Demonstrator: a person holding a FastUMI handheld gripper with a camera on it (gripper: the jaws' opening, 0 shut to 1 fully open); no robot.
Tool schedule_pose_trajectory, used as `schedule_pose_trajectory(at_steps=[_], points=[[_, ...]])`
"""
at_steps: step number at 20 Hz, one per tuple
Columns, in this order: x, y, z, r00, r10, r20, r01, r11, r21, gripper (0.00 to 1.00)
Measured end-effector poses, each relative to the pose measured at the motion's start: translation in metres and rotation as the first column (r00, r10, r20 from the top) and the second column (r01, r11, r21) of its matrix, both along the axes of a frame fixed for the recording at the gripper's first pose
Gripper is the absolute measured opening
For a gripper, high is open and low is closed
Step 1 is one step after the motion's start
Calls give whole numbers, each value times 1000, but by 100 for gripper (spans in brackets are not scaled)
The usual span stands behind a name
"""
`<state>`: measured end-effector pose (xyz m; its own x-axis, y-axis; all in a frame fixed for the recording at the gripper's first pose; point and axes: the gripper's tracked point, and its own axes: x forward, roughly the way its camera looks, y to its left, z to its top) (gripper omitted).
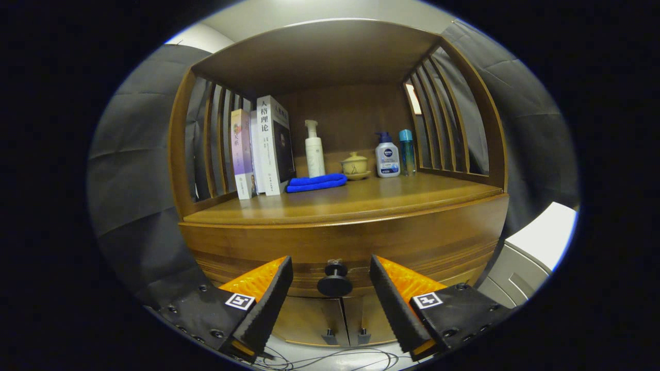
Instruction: Pull open the drawer, take out the items inside it, and place them on the countertop above the cabinet.
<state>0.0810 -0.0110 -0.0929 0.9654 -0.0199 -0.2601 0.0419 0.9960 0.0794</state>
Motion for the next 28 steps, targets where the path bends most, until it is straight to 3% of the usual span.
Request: schedule_pose_trajectory(at_steps=[3, 8, 9, 13, 14, 18, 22, 28], points=[[3, 1, -11, 1000, 7, -27, -7, 1000, -6, 83], [5, 11, -30, 996, 43, -78, -43, 999, -1, 83], [4, 5, -34, 996, 20, -84, -22, 1000, -21, 83], [8, 2, -39, 996, 12, -92, -13, 1000, -5, 56], [10, 0, -44, 996, 6, -88, -7, 1000, -8, 55], [5, 0, -38, 995, 19, -98, -21, 1000, -18, 38], [5, 2, -38, 996, 32, -89, -21, 993, 119, 37], [0, 0, -40, 997, 7, -81, -9, 1000, -26, 38]])
